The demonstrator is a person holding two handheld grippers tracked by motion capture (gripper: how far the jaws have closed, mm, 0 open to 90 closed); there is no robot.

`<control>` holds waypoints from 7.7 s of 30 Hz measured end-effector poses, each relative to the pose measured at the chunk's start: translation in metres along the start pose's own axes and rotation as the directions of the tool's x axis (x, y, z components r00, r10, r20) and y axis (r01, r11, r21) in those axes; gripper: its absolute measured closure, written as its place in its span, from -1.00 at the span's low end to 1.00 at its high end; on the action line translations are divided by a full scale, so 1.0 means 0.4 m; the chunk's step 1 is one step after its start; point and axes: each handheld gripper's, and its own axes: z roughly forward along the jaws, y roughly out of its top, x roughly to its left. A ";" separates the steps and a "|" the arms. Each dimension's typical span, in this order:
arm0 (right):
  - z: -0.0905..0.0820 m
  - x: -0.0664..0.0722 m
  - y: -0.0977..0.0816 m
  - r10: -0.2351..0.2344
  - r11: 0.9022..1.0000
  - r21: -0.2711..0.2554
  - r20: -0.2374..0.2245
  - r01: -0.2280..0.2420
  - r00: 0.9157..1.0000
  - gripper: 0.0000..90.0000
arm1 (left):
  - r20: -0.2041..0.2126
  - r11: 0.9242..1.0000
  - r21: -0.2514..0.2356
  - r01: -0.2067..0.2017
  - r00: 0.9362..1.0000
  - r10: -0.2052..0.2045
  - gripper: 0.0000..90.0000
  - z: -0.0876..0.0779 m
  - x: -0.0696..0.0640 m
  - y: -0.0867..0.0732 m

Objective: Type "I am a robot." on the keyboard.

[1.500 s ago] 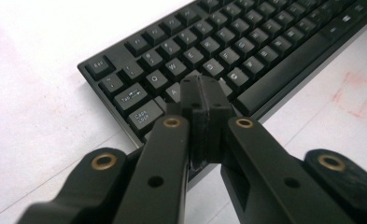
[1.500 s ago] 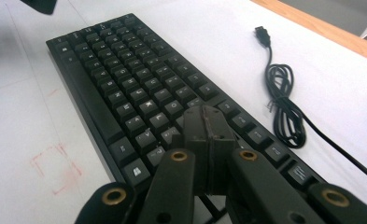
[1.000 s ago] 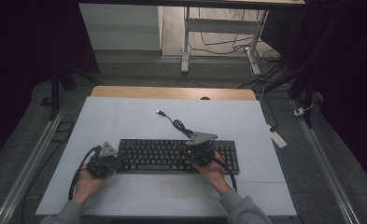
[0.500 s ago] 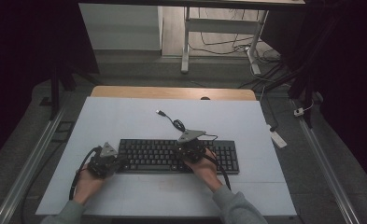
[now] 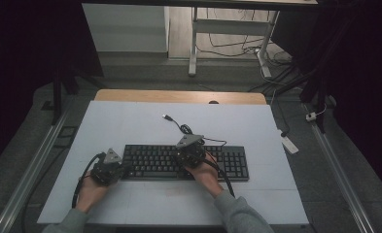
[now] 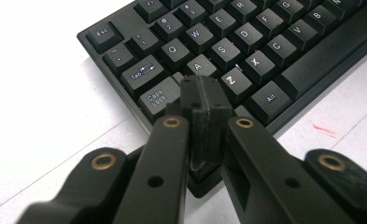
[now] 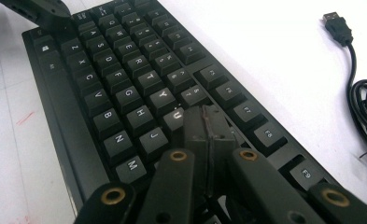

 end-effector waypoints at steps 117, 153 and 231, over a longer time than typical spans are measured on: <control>-0.368 -0.069 -0.287 0.184 0.973 -0.160 0.105 -0.166 0.977 0.11 | 0.292 0.982 -0.057 -0.178 0.938 0.187 0.97 0.065 -0.129 0.128; -0.368 -0.073 -0.293 0.176 0.976 -0.148 0.110 -0.158 0.978 0.11 | 0.264 0.986 -0.107 -0.126 0.953 0.150 0.82 0.029 -0.122 0.130; -0.356 -0.072 -0.294 0.159 0.982 -0.123 0.124 -0.143 0.980 0.11 | 0.033 0.999 0.042 0.012 0.999 -0.013 0.97 0.046 0.003 0.077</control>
